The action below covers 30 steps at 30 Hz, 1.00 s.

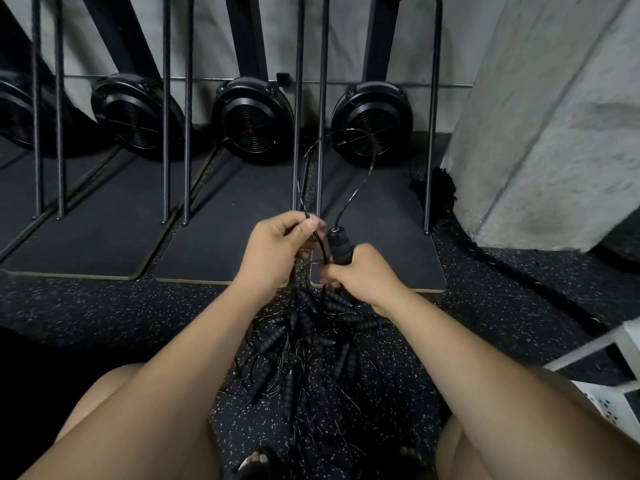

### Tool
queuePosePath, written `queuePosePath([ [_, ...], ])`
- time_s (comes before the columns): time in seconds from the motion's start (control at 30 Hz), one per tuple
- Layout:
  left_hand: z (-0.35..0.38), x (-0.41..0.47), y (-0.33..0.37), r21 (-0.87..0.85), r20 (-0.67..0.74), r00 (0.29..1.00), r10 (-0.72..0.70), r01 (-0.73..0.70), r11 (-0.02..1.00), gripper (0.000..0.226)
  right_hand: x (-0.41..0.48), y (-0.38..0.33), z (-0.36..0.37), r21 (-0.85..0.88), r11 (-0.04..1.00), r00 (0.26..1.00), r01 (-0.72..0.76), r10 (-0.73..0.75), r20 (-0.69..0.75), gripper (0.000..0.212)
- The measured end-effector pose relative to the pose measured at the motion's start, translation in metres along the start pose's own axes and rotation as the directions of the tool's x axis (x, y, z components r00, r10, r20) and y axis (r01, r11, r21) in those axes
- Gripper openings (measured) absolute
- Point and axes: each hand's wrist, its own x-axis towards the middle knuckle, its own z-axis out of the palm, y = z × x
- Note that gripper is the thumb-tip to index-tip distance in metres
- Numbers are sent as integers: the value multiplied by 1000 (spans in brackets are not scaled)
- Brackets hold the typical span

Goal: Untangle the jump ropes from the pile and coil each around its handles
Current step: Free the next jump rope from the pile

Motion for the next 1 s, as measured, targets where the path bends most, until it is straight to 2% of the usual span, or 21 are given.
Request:
queuePosePath([
  [0.1, -6, 1, -1, -75, -2, 999, -36, 36, 997, 22, 0, -1, 2, -1, 998, 998, 56, -56, 12, 16],
  [0.23, -7, 2, -8, -128, 39, 982, -183, 186, 974, 34, -6, -3, -3, -19, 996, 996, 88, -88, 5, 14],
  [0.37, 4, -1, -17, 0, 161, 945, -284, 287, 958, 39, -14, -13, -28, 173, 976, 991, 131, -124, -49, 9],
  [0.5, 24, -14, -30, 206, 334, 906, -259, 198, 958, 35, -20, -22, -56, 294, 930, 973, 222, -191, -132, 15],
  [0.6, 37, -19, -46, 327, 380, 892, -243, 116, 938, 23, -26, -26, -65, 350, 895, 959, 276, -233, -158, 17],
  [0.7, 46, -20, -62, 491, 362, 900, -241, 36, 871, 9, -30, -31, -70, 423, 844, 944, 329, -277, -180, 13],
  [0.8, 52, -20, -67, 623, 324, 915, -241, -14, 782, 18, -34, -35, -78, 514, 776, 930, 366, -282, -237, 20],
  [1.0, 56, -18, -66, 680, 290, 930, -226, -35, 732, 25, -31, -33, -87, 636, 686, 934, 355, -236, -267, 9],
])
